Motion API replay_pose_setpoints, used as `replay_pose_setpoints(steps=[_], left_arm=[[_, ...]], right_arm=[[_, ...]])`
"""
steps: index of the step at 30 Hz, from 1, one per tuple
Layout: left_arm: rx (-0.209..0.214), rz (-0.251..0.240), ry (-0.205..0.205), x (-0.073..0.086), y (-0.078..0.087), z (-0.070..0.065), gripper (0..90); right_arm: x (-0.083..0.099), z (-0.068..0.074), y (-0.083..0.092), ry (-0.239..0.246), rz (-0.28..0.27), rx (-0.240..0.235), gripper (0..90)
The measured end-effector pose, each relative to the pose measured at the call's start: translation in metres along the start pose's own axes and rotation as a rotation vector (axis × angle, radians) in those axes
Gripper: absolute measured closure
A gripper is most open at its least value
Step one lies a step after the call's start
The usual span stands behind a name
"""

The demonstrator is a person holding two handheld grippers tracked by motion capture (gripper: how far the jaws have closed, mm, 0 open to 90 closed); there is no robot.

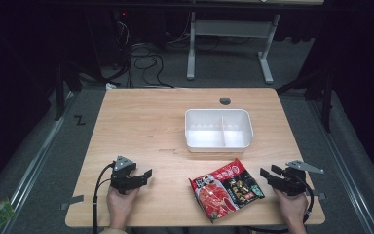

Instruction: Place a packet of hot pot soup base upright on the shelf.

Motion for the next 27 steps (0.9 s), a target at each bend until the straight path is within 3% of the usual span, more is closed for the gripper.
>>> replay_pose_setpoints(steps=[4, 8, 13, 23, 27], left_arm=[[-0.002, 0.003, -0.002, 0.000, 0.000, 0.000, 26.2], [0.000, -0.006, 0.004, 0.000, 0.000, 0.000, 26.2], [0.000, 0.003, 0.006, 0.000, 0.000, 0.000, 26.3], [-0.002, 0.003, 0.009, 0.000, -0.001, 0.000, 26.4], [-0.004, -0.003, 0.008, 0.000, 0.000, 0.001, 26.6]], right_arm=[[0.004, 0.009, 0.004, 0.020, 0.003, -0.038, 42.3], [0.005, 0.019, 0.009, 0.035, -0.033, -0.075, 40.7], [0.009, 0.032, 0.007, 0.043, 0.002, -0.099, 40.9], [0.012, 0.057, -0.014, 0.076, 0.081, -0.116, 45.2], [0.014, 0.059, -0.021, 0.071, 0.081, -0.100, 47.4]])
Point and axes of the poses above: each handheld gripper's, and its own axes: y roughly backward along the jaws, x roughly out of its underside, z roughly to its left, the point moved 7 cm from there along -y, roughly forward along the jaws, and after that the axes turned 5 degrees about -y, right-handed, at the moved point
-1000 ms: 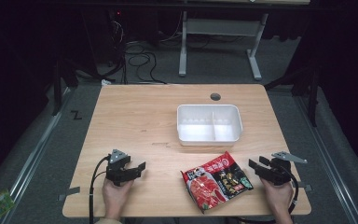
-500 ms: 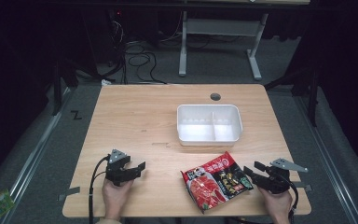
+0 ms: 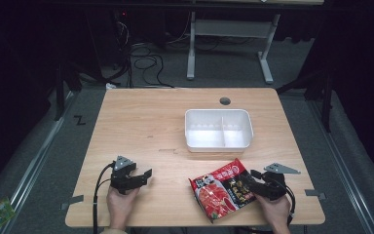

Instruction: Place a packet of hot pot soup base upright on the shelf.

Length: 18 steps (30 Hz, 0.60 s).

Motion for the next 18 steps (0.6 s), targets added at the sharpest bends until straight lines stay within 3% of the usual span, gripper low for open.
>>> replay_pose_setpoints(steps=[7, 13, 18], left_arm=[[0.001, 0.001, 0.000, 0.000, 0.000, 0.000, 26.6], [0.001, 0.006, -0.004, 0.000, 0.000, -0.001, 27.0], [-0.006, 0.011, -0.002, 0.000, -0.001, 0.000, 27.0]], right_arm=[[0.003, 0.002, -0.010, 0.003, 0.039, 0.006, 49.8], [0.004, 0.005, -0.012, 0.076, 0.048, 0.035, 54.1], [0.006, 0.007, -0.011, 0.077, 0.039, 0.022, 58.3]])
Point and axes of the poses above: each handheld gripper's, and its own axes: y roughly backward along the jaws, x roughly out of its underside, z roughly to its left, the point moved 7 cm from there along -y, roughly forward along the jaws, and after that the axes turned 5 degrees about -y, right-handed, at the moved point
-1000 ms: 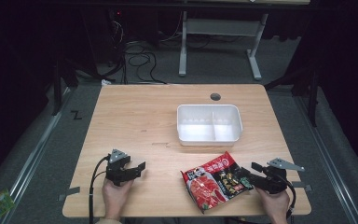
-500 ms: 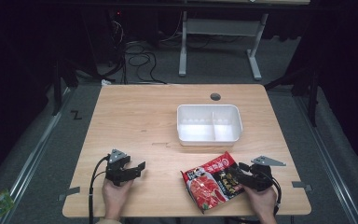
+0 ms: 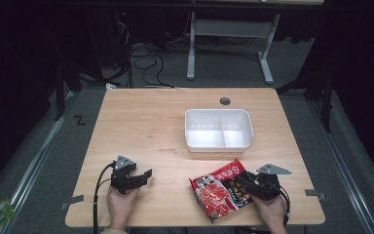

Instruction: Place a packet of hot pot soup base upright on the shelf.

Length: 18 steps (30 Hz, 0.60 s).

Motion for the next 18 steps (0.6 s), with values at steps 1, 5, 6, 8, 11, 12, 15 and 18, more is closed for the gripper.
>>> replay_pose_setpoints(steps=[1, 5, 6, 8, 11, 12, 15, 18], left_arm=[[-0.001, 0.000, -0.001, 0.0000, 0.0000, 0.0000, 27.1], [-0.005, 0.002, -0.006, -0.0001, -0.0009, -0.0007, 27.0], [-0.005, 0.003, -0.006, -0.0001, -0.0009, -0.0008, 27.0], [-0.005, 0.004, -0.006, 0.0000, -0.0010, -0.0007, 27.0], [-0.006, 0.006, -0.007, 0.0000, -0.0009, -0.0008, 26.9], [-0.006, 0.005, -0.006, 0.0000, -0.0010, -0.0007, 27.0], [-0.004, 0.005, -0.006, 0.0000, -0.0009, -0.0006, 26.9], [-0.002, 0.001, -0.009, -0.0001, -0.0005, -0.0012, 26.7]], right_arm=[[-0.0003, 0.0002, -0.0003, 0.004, -0.002, -0.001, 59.0], [-0.0003, 0.0012, -0.0005, 0.003, 0.003, -0.010, 62.7], [-0.0004, 0.0016, -0.0007, -0.005, 0.002, -0.016, 63.7], [-0.0002, 0.0013, -0.0007, -0.006, 0.005, -0.023, 65.2], [-0.0006, 0.0003, -0.0012, -0.012, -0.002, -0.030, 68.3], [-0.0006, 0.0006, -0.0012, -0.012, -0.001, -0.026, 69.2], [-0.0009, 0.0006, -0.0011, -0.013, 0.011, -0.025, 72.2], [-0.0019, -0.0002, -0.0007, -0.017, 0.014, -0.031, 76.1]])
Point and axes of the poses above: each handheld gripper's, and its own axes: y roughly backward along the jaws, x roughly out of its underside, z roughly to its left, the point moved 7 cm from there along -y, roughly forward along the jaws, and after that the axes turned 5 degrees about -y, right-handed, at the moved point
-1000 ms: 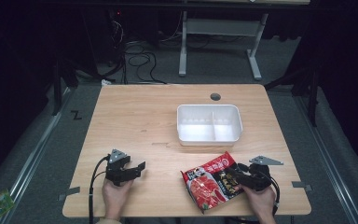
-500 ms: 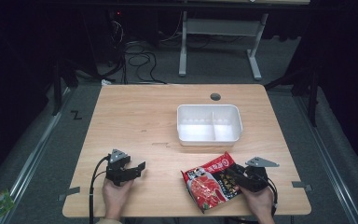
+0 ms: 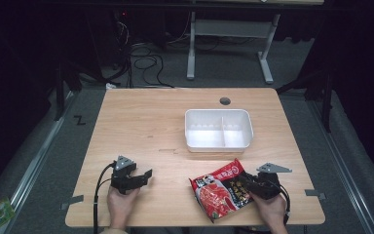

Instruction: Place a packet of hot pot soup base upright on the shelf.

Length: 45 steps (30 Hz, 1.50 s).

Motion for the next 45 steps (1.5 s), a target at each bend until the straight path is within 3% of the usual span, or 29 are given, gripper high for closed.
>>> replay_pose_setpoints(steps=[6, 16, 25, 28, 37, 41, 45], left_arm=[[0.003, 0.001, -0.002, 0.000, 0.000, 0.000, 26.4], [0.008, -0.006, 0.002, 0.000, 0.000, 0.000, 26.3], [0.005, -0.004, 0.000, 0.000, 0.000, 0.000, 26.3], [0.007, -0.008, 0.006, 0.000, 0.000, 0.000, 26.3], [0.016, -0.022, 0.015, 0.000, 0.002, 0.001, 26.3], [0.008, -0.013, -0.003, 0.000, 0.002, 0.001, 26.3], [0.009, -0.019, 0.009, 0.000, 0.002, 0.001, 26.3]], right_arm=[[-0.002, 0.004, 0.001, 0.076, 0.013, 0.055, 82.8], [-0.015, 0.008, 0.006, 0.117, -0.002, 0.052, 88.3], [-0.053, 0.025, 0.027, 0.189, -0.054, -0.002, 88.7], [-0.066, 0.034, 0.037, 0.202, -0.093, -0.055, 88.7], [-0.096, 0.065, 0.056, 0.363, -0.077, -0.036, 88.8], [-0.110, 0.075, 0.066, 0.403, -0.093, -0.015, 88.9], [-0.118, 0.080, 0.074, 0.448, -0.087, 0.009, 88.8]])
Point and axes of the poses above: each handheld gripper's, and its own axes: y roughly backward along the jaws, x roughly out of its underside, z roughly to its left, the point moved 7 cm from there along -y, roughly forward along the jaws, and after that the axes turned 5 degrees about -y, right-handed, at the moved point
